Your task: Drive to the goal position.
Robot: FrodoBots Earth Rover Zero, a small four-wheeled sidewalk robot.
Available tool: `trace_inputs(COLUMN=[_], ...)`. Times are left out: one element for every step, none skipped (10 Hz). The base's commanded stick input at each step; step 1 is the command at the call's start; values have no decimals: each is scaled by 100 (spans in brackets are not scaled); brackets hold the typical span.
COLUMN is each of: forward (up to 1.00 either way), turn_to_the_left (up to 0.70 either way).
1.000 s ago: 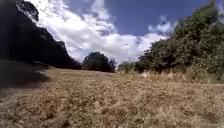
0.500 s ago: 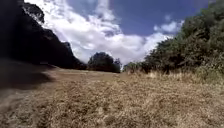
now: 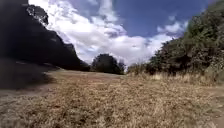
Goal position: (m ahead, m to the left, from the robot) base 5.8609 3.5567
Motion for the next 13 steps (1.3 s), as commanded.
trace_inputs(forward=[70, 70, 70, 70, 70, 70, 70, 70, 70, 70, 70, 70, 70], turn_to_the_left=[0, 0, 0, -3, -24, -35, -35, -14, 0, 0, 0, 0, 0])
